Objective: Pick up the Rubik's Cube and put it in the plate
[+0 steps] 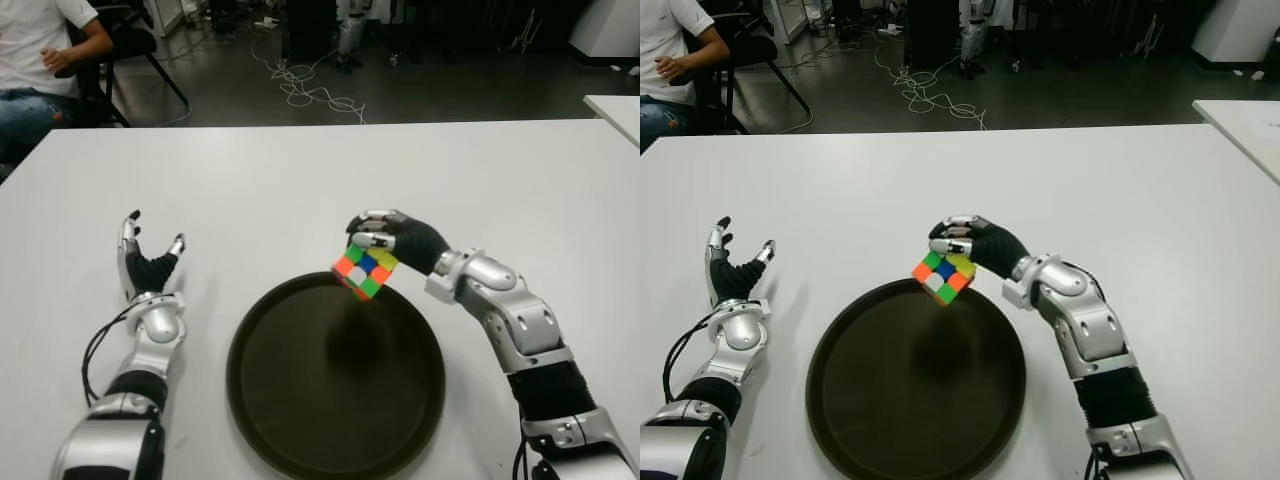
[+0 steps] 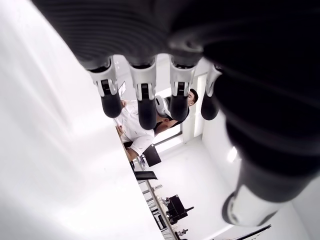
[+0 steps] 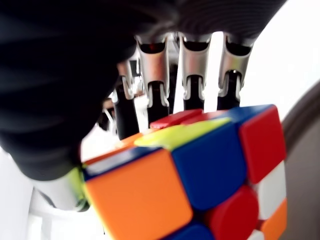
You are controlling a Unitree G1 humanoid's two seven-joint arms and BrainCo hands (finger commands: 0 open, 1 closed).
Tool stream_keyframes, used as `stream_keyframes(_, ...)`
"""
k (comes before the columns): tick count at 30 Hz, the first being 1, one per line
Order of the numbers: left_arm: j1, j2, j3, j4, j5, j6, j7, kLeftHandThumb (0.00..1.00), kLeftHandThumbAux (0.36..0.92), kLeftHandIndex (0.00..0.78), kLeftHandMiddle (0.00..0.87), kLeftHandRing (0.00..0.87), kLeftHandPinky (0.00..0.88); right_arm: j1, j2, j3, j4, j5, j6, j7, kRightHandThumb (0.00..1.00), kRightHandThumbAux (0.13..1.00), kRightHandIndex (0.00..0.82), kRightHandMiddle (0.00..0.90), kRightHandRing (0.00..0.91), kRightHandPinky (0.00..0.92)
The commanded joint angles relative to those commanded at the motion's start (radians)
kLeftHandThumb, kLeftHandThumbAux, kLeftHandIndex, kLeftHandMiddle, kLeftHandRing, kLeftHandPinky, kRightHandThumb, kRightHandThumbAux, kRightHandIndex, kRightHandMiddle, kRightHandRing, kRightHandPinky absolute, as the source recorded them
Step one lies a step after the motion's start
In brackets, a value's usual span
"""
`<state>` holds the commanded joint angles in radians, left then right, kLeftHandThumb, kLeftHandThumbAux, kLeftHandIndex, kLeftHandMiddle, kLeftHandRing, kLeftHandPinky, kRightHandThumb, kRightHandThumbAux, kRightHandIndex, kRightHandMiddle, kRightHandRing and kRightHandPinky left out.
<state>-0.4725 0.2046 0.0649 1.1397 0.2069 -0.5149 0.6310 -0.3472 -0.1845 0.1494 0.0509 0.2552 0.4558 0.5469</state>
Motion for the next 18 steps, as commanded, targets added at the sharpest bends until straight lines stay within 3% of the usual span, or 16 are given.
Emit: stream_keyframes(18, 0.002, 0.001, 0.0, -0.001, 0.0, -0.004, -0.005, 0.0, 0.757, 0.087, 0.118, 0.105, 0.08, 0.001, -0.014, 0.051, -0.056, 0.015, 0.034, 0.098, 0.699, 0.723, 0.438, 0.805, 0.803, 0.793)
